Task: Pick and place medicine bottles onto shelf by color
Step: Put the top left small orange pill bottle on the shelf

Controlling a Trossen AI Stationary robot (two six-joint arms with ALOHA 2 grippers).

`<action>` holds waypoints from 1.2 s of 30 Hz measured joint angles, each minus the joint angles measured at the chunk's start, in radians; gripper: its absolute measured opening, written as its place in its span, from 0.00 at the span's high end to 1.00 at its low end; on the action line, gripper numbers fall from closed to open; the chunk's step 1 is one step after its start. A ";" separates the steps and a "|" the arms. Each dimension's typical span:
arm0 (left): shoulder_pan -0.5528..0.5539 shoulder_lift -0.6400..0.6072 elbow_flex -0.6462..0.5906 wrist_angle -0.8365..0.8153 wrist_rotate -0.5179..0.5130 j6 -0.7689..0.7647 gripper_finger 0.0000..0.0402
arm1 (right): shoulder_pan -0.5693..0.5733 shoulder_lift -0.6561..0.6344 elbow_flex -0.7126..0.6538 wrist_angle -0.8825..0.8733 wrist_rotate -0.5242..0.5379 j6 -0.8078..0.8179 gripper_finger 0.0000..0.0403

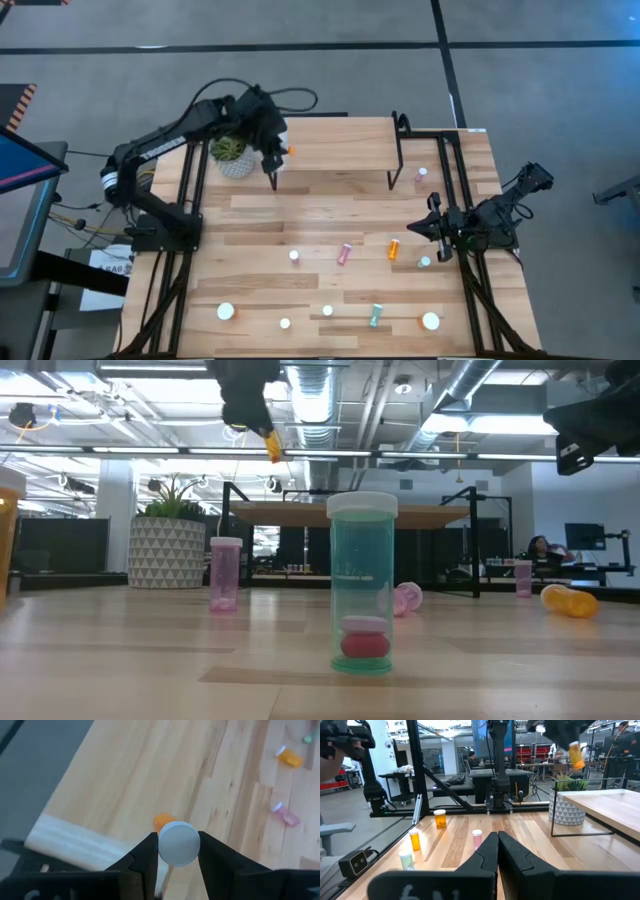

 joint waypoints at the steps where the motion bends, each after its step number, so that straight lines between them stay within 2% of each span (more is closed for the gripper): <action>1: 0.012 0.021 0.022 -0.001 0.012 0.006 0.74 | 0.000 0.000 0.000 0.000 0.000 0.000 0.93; 6: 0.075 0.130 0.136 -0.038 0.057 0.034 0.74 | 0.000 0.000 0.000 0.000 0.000 0.000 0.93; 15: 0.201 0.287 0.276 -0.112 0.064 0.065 0.74 | 0.000 0.000 0.000 0.000 0.000 0.000 0.93; 22: 0.269 0.315 0.281 -0.125 0.056 0.064 0.74 | 0.000 0.000 0.000 0.000 0.000 0.000 0.93; 36: 0.266 0.349 0.279 -0.104 0.047 0.098 0.74 | 0.000 0.000 0.000 0.000 0.000 0.000 0.93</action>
